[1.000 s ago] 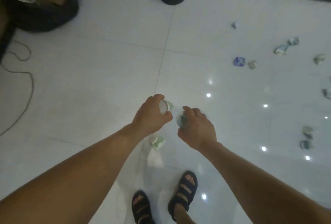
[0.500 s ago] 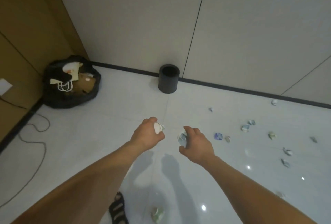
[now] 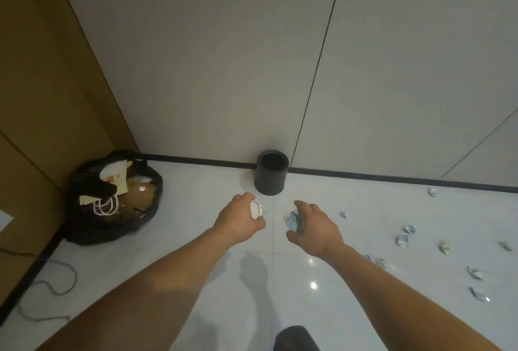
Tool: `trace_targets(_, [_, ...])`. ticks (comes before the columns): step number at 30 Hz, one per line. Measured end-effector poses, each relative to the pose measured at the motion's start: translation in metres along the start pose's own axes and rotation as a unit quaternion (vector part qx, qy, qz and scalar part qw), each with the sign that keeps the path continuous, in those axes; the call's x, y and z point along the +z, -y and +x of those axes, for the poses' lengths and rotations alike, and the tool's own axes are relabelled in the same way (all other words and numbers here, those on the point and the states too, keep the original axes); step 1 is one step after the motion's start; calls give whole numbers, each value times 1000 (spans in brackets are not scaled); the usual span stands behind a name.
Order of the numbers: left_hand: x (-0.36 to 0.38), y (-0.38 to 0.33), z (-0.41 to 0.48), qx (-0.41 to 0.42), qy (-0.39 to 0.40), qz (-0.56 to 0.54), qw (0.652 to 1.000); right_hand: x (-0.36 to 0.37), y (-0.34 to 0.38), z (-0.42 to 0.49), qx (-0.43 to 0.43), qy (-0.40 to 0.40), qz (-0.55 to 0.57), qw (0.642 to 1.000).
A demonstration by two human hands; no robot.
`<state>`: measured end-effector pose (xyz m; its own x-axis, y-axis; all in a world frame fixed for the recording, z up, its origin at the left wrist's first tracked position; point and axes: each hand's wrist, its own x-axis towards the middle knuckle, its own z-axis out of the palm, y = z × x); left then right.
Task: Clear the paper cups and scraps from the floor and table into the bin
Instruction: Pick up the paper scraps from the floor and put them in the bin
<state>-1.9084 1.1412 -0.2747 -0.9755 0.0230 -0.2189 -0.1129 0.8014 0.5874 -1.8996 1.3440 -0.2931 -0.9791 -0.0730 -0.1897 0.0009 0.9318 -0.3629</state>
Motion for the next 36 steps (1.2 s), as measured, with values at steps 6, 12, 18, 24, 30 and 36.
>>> trace_targets(6, [-14, -13, 96, 39, 20, 32, 999, -10, 5, 101, 5, -29, 10, 1000])
trace_targets(12, [-57, -44, 222, 48, 9, 60, 997, -52, -10, 224, -2, -38, 22, 999])
trace_targets(18, [-68, -66, 328, 42, 9, 24, 999, -84, -26, 324, 0, -38, 8, 999])
trace_targets(24, [-62, -60, 436, 41, 53, 20, 998, -75, -31, 413, 30, -9, 17, 999])
trace_targets(30, [-39, -39, 566, 56, 148, 37, 987, -45, -35, 516, 107, 2, 63, 992])
trace_targets(36, [11, -5, 681, 58, 188, 53, 979, 15, -59, 617, 201, 26, 109, 973])
